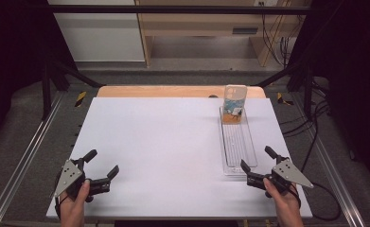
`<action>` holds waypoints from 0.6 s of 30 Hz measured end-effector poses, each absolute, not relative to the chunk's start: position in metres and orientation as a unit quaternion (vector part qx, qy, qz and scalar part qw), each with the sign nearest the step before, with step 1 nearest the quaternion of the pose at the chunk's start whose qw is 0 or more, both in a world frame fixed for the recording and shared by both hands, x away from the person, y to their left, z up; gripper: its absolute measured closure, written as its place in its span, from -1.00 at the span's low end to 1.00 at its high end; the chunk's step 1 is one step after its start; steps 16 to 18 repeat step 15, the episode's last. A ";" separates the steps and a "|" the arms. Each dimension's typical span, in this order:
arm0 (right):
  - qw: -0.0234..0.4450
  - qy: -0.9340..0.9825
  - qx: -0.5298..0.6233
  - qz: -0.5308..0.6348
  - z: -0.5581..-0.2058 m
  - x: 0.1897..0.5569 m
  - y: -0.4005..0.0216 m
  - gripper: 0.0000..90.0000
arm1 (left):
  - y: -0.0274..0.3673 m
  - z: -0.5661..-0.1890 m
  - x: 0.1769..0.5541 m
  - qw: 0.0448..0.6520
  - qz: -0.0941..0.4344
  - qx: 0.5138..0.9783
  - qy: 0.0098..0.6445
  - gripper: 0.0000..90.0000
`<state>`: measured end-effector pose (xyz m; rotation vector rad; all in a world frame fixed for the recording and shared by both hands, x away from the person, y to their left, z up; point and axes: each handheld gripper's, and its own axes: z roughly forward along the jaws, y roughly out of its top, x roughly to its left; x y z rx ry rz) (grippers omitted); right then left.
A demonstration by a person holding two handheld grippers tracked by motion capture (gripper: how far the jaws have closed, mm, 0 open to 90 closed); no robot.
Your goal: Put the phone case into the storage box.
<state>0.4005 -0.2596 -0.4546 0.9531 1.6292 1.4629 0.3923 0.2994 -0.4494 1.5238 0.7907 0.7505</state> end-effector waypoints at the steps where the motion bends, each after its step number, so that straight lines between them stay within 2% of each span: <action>1: 0.365 0.635 0.369 0.572 -0.455 0.400 -0.258 -0.94 | 0.299 -0.449 0.392 0.592 0.323 0.655 0.340 -0.96; 18: 0.336 0.659 0.342 0.579 -0.462 0.400 -0.246 -0.93 | 0.299 -0.449 0.392 0.595 0.321 0.656 0.336 -0.96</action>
